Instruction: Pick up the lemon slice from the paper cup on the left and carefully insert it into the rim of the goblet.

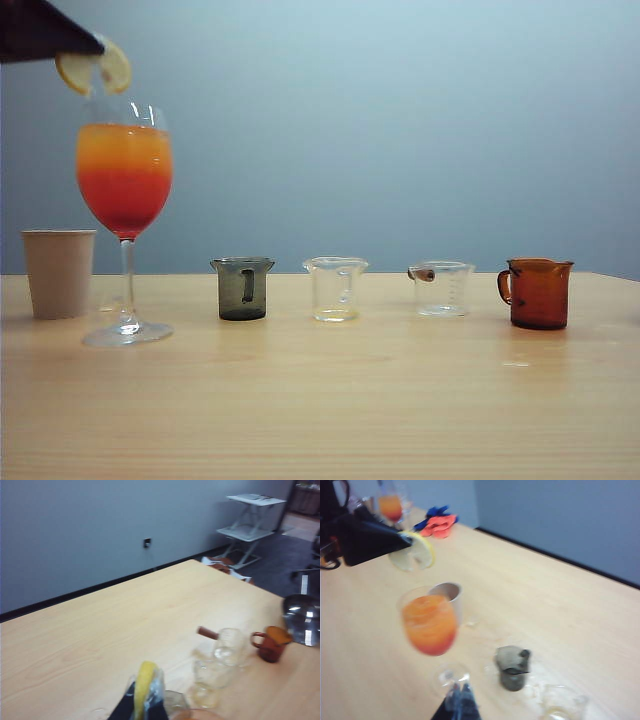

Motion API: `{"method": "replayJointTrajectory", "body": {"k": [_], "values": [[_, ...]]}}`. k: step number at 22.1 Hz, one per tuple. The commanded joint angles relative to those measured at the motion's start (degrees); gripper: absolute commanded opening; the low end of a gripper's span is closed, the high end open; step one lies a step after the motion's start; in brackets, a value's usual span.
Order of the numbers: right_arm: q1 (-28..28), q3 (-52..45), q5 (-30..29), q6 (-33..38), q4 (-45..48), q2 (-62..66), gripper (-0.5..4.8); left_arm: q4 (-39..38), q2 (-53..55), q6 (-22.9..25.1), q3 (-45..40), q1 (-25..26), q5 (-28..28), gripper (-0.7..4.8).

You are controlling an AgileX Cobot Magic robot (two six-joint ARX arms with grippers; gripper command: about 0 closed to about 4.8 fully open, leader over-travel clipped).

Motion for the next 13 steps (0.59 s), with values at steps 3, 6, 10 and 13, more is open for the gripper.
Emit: {"method": "replayJointTrajectory", "body": {"k": [3,6,10,13], "values": [[3.1,3.8,-0.8,0.0,-5.3,1.8,-0.06,-6.1,-4.4,0.6,0.1,0.0,1.7,-0.06],[6.0,4.9,-0.7,-0.1,-5.1,2.7,-0.06,-9.9,-5.8,3.8,0.1,-0.1,2.7,-0.06],[10.1,6.8,-0.7,-0.1,-5.4,4.8,-0.06,-17.0,-6.1,9.5,0.0,-0.7,4.4,-0.05],[12.0,6.9,2.1,-0.1,-5.0,5.5,-0.06,-22.1,-6.1,13.6,0.0,-0.9,1.9,-0.06]]}}
